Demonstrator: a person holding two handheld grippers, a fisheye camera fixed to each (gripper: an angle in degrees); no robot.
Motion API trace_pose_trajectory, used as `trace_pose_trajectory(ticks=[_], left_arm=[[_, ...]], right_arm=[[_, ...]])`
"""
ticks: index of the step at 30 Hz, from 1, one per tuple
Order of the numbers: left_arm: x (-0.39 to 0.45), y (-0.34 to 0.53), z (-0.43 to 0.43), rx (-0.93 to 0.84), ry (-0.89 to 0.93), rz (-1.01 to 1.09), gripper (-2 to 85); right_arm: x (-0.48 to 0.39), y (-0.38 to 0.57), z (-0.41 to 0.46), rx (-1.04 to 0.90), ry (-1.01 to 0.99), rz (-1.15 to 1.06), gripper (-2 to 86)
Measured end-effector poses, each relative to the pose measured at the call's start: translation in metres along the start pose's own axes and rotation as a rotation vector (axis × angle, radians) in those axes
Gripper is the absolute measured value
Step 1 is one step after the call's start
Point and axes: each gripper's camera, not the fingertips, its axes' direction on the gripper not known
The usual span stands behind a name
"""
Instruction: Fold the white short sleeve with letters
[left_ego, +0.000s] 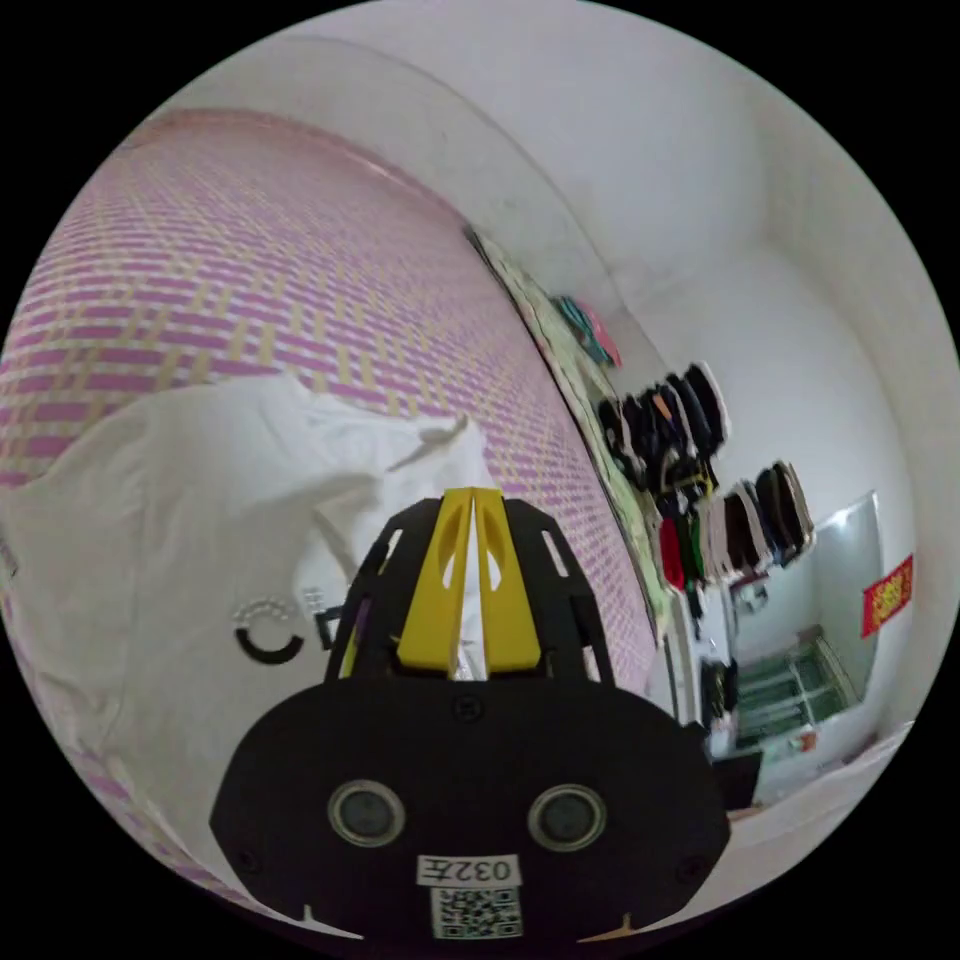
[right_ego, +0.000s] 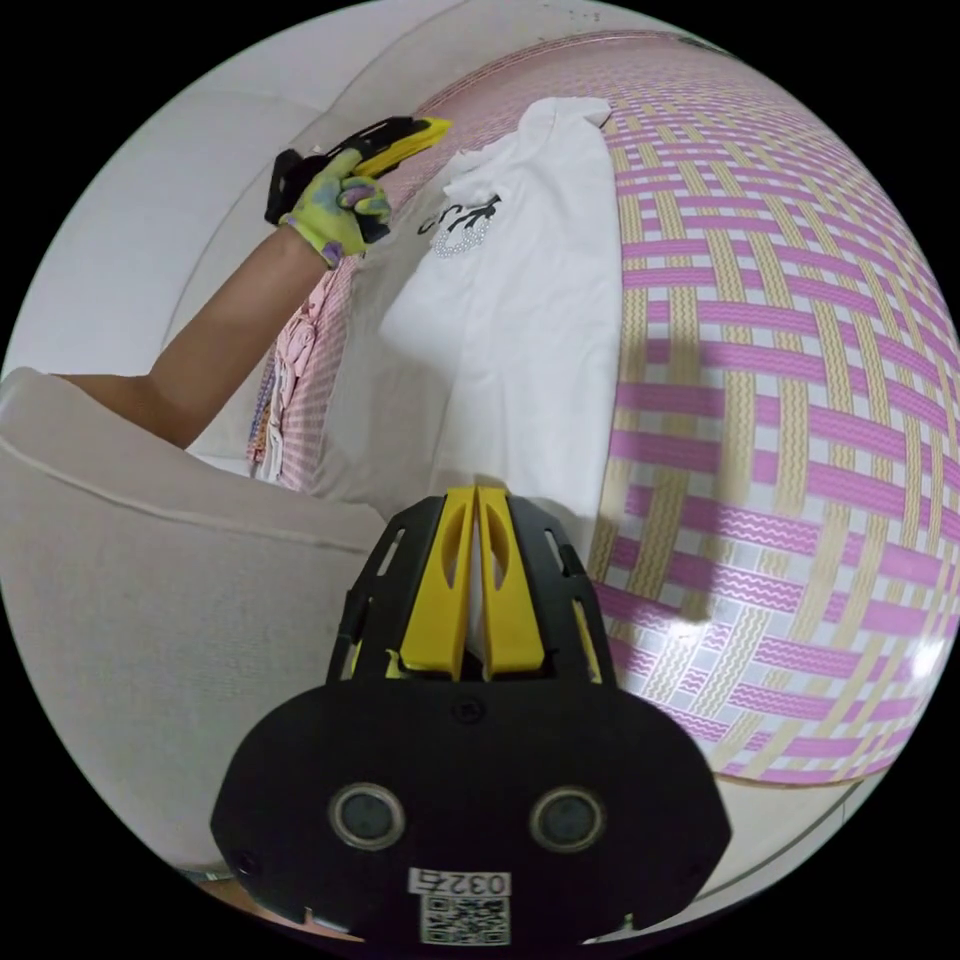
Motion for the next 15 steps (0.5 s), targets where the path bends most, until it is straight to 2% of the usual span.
trace_pose_trajectory(ticks=[3,6,8,12,15], left_arm=[[0.000,-0.016,0.062,-0.225,0.099,0.028,-0.9],[0.000,-0.019,0.106,-0.345,0.001,0.051,-0.9],[-0.001,-0.021,0.121,-0.373,-0.085,0.060,-1.0],[-0.012,-0.027,0.125,-0.340,-0.036,0.028,-0.9],[-0.012,-0.019,0.095,-0.267,-0.012,0.013,-0.9]], right_arm=[[0.005,-0.003,0.007,-0.007,-0.002,-0.004,-1.0],[0.011,-0.004,0.014,-0.009,-0.011,0.007,-1.0],[0.014,-0.005,0.018,-0.008,-0.019,0.018,-1.0],[0.014,-0.011,0.026,-0.037,-0.021,0.045,-1.0],[0.008,-0.024,0.013,0.035,-0.029,0.012,-1.0]])
